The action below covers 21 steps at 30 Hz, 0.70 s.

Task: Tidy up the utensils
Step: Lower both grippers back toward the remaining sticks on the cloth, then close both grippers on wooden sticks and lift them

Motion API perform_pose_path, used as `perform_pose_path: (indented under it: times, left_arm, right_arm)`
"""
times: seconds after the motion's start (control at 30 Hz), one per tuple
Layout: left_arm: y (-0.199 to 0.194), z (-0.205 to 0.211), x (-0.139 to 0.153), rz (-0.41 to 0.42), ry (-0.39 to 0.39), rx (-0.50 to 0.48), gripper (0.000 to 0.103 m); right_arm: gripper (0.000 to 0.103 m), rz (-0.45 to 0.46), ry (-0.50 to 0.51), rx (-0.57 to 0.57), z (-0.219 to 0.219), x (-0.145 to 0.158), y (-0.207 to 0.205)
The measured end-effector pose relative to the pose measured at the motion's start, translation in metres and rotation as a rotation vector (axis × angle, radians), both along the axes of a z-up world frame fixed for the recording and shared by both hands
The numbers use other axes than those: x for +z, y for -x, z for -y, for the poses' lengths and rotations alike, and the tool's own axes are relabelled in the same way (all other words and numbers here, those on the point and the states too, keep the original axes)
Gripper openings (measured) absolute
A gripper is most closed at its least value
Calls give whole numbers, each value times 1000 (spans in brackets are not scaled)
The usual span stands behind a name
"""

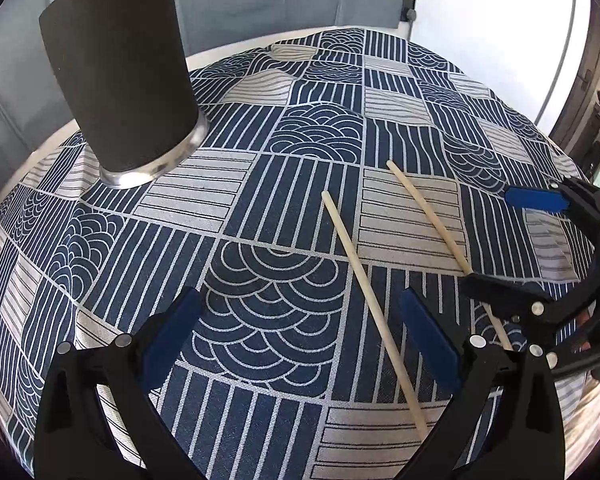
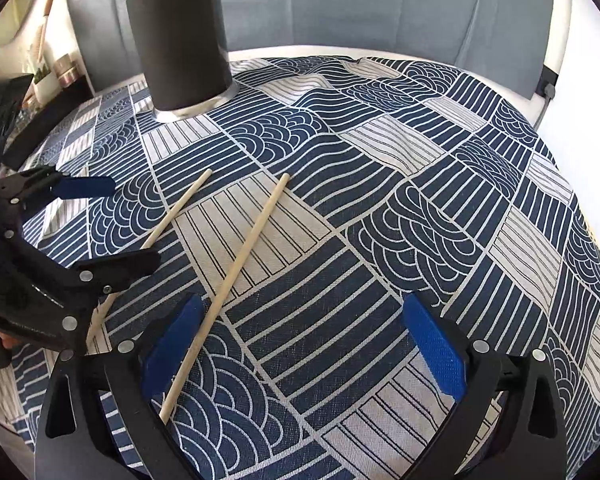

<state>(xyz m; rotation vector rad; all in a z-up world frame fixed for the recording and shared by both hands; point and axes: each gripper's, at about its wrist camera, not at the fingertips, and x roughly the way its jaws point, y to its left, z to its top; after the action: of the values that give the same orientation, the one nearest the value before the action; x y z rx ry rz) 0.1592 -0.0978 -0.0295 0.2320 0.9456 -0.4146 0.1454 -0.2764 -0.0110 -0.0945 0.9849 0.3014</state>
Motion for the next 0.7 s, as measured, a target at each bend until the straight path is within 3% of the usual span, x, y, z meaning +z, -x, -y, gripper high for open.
perform_pose_path:
  times: [0.5,0.57,0.6,0.63,0.67,0.7]
  left_arm:
    - [6,-15,1,10,2,-113,96]
    - [5,-21,3,5,1,-132,85]
    - [4,-24,5,0,0,-129,80]
    - [3,-29,7,-6,-1,-118,66]
    - [1,-33,10,-10,-3,-102,48]
    - [-3,-43,12,-20,-1,-71,38]
  right_arm:
    - [93,24,4,4,-1,0,6]
    - [81,27,-1,38,0,2,8]
    - [64,24,-3,44,2,5,9]
    - [41,22,-4,41,4,7,9]
    - [29,17,-3,40,5,9,9]
    - [11,8,-2,49,7,10,9]
